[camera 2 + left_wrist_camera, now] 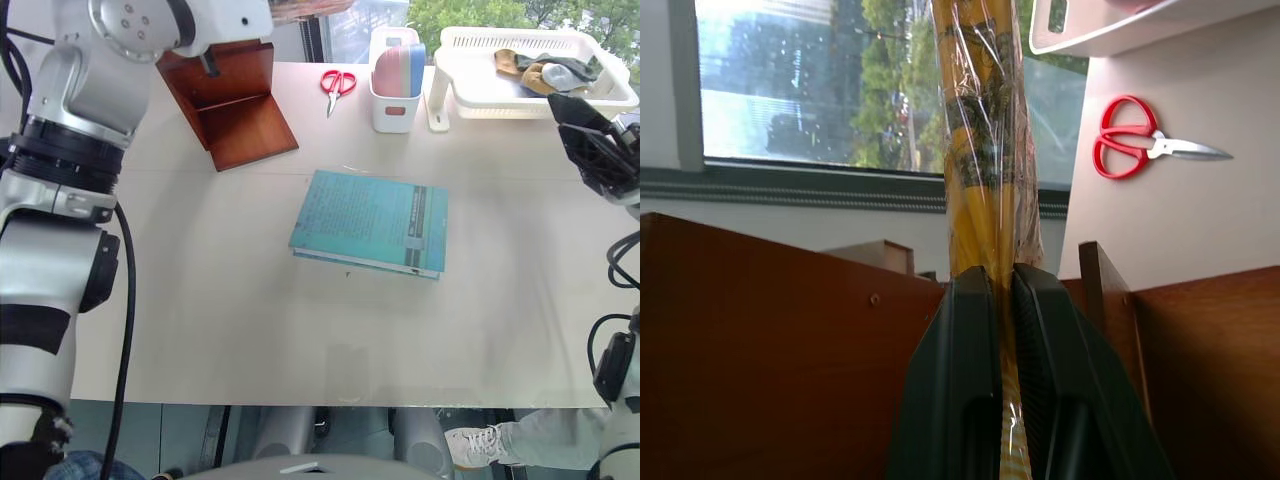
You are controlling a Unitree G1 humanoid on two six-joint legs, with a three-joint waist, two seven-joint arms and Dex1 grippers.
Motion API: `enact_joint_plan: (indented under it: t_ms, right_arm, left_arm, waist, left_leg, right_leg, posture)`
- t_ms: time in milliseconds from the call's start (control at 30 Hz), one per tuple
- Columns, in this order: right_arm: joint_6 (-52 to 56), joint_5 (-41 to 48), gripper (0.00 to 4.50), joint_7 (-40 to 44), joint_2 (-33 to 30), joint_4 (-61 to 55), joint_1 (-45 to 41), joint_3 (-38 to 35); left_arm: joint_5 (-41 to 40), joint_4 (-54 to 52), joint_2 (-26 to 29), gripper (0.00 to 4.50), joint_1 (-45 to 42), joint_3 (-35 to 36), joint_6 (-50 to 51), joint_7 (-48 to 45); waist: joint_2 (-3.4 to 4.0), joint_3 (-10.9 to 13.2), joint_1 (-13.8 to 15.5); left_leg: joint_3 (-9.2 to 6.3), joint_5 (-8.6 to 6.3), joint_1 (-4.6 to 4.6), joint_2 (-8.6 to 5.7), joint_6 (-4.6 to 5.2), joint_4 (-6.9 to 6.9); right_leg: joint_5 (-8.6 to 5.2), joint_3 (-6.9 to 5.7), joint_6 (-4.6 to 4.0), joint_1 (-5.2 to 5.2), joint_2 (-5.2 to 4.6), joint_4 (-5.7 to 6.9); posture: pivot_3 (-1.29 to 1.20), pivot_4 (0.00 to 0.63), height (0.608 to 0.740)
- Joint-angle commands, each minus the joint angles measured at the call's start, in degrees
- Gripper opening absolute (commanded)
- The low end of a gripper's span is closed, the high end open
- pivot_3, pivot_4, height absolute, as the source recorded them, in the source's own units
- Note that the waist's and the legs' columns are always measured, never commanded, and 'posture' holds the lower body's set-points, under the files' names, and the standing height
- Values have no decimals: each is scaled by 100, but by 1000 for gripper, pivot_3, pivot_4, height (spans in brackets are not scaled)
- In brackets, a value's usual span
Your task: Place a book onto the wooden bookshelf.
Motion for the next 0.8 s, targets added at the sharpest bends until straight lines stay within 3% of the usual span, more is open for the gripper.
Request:
enact_joint_plan:
  t_ms: [33,500,533,567,800]
  right_arm:
    - [-350,-347,4500,98,-65,75,-220,86]
    - [-528,-732,4500,-91,-186,-58,-228,-30]
    - [-521,-725,4500,-104,-185,-91,-209,-42]
    - [-518,-721,4500,-113,-184,-107,-199,-53]
    - [-431,-632,4500,-176,-174,-295,-84,-160]
  left_arm:
    - [124,-261,187,23,-32,214,172,-120]
    - [286,270,336,23,-125,208,85,-88]
    - [285,305,334,826,-135,208,79,-87]
    - [285,358,330,1096,-153,205,64,-80]
    - [341,422,411,4163,-218,230,-36,23]
  waist:
    - [3,2,-11]
    - [10,6,-11]
    - [10,6,-11]
    - [10,6,-11]
    - [10,6,-13]
  left_leg:
    - [1,0,-2,0,-1,0]
    - [10,1,-16,1,0,13]
    - [9,1,-16,1,0,14]
    - [9,1,-16,0,0,17]
    - [7,-2,-15,1,5,44]
  right_leg:
    - [0,1,0,-4,0,2]
    - [0,10,0,-29,0,39]
    - [0,10,0,-29,0,43]
    - [0,10,0,-30,0,47]
    - [0,10,0,-31,1,79]
  posture:
    - [0,150,740]
    - [0,150,740]
    - [0,150,740]
    - [0,150,740]
    - [0,150,740]
